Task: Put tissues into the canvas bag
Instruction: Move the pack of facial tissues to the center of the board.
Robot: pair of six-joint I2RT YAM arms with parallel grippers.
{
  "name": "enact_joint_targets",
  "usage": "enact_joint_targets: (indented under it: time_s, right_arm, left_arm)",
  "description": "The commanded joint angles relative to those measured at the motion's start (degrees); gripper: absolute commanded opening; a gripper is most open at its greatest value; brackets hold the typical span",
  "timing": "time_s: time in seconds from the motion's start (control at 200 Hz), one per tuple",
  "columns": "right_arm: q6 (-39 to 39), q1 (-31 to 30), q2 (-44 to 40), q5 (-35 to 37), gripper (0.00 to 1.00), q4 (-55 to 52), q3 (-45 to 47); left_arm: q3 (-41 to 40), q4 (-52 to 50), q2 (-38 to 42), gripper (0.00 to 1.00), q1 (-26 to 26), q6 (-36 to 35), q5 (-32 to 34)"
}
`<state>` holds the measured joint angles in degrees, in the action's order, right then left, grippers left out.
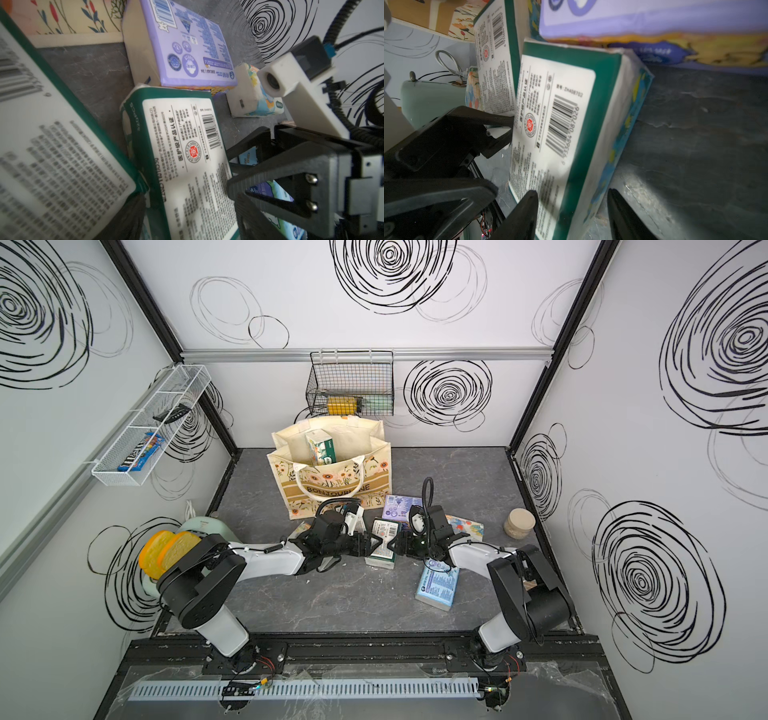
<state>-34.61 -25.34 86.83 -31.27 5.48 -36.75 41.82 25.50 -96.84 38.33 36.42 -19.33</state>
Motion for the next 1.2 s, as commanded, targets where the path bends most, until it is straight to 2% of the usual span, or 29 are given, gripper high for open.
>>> enact_joint_targets:
  time_s: [0.0, 0.275, 0.63, 0.856, 1.021, 1.151, 1.196]
  right_arm:
    - [0.6, -1.56, -0.45, -1.05, 0.57, 2.04, 0.81]
    - [-1.41, -5.48, -4.82, -1.24, 0.55, 4.23, 6.98]
    - [-8.72, -21.63, -19.13, 3.84, 0.56, 2.85, 15.11]
    - [-11.49, -25.15, -22.18, 5.13, 0.57, 3.08, 17.81]
    - [-14.13, -25.63, -25.97, 10.94, 0.67, 0.33, 20.74]
    - [-16.67, -25.48, -31.9, 13.54, 0.84, 1.31, 24.63]
    - [-16.85, -25.54, -33.44, 13.69, 0.86, 2.87, 26.11]
  left_arm:
    - [-0.05, 2.88, -0.52, 0.73, 1.6, 1.74, -1.5]
    - [-7.71, 6.98, 4.48, 0.73, 5.59, 4.83, -0.96]
    - [-26.53, 2.32, 26.35, 0.75, 12.17, 7.45, 5.28]
    - [-32.43, -1.85, 35.38, 0.75, 12.94, 8.83, 8.51]
    - [-33.21, -4.32, 36.61, 0.78, 13.0, 8.5, 9.2]
    - [-32.86, -8.36, 37.33, 0.79, 13.01, 7.23, 12.6]
    - [-32.77, -9.15, 37.67, 0.81, 13.0, 6.95, 13.98]
